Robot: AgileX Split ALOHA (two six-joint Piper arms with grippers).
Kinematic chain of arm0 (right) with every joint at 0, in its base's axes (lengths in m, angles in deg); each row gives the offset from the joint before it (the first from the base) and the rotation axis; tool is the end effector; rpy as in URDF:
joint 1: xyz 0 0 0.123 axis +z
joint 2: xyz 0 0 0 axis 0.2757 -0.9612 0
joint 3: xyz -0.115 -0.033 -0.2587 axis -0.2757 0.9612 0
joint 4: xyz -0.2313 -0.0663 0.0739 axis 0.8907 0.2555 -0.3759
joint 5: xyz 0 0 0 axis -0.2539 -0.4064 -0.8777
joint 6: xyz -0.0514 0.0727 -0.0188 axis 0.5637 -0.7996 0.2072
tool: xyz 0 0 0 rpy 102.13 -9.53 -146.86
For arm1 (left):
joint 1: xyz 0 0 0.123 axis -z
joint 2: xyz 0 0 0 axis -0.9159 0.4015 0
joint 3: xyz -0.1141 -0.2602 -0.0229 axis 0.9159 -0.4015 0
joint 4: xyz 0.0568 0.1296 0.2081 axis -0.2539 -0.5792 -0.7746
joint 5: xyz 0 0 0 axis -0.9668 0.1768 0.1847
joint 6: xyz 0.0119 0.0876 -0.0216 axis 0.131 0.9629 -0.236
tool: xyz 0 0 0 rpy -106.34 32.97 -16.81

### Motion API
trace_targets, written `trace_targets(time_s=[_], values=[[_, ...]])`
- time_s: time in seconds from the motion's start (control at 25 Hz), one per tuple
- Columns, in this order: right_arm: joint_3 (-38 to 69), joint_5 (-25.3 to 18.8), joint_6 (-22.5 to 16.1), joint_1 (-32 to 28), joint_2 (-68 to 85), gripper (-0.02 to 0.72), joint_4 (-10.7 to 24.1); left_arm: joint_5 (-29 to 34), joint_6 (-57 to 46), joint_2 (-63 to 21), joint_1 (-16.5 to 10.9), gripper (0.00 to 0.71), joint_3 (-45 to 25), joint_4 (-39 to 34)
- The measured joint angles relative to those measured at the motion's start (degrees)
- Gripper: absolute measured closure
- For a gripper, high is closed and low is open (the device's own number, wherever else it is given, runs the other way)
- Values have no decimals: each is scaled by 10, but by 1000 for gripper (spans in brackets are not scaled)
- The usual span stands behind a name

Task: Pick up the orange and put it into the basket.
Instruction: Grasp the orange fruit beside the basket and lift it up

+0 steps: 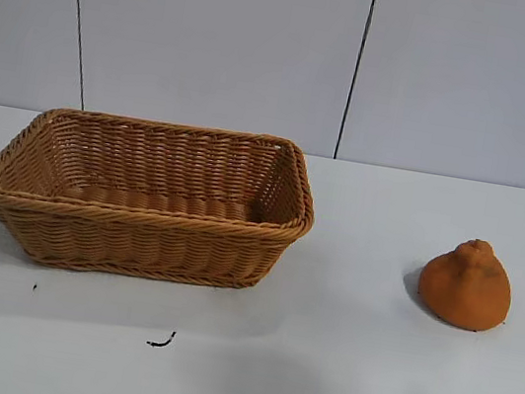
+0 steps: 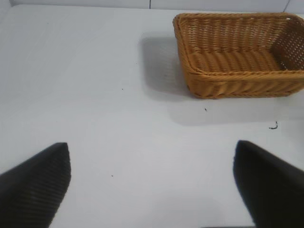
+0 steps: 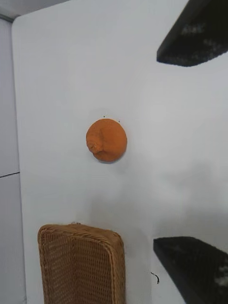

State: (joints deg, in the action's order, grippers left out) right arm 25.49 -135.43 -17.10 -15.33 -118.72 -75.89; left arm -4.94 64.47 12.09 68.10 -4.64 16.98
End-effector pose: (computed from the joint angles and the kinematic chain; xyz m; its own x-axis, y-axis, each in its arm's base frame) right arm 0.1338 0.0078 0.3695 -0.7010 0.0450 -0.7117 -0.0230 0.9961 0.0856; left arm -0.0061 0.0002 0.2773 -0.4536 -0.0284 -0.8908 0.0116 0.9992 -0.0378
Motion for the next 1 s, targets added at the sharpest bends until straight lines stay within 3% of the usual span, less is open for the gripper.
trace_targets(time_s=[0.28, 0.6, 1.0], values=[[-139, -26, 10, 0, -266, 31, -3, 0, 0, 0, 0, 44, 0, 0], [-271, -35, 18, 0, -506, 31, -36, 0, 0, 0, 0, 44, 0, 0], [-315, -35, 20, 14, -694, 31, -35, 0, 0, 0, 0, 44, 0, 0]])
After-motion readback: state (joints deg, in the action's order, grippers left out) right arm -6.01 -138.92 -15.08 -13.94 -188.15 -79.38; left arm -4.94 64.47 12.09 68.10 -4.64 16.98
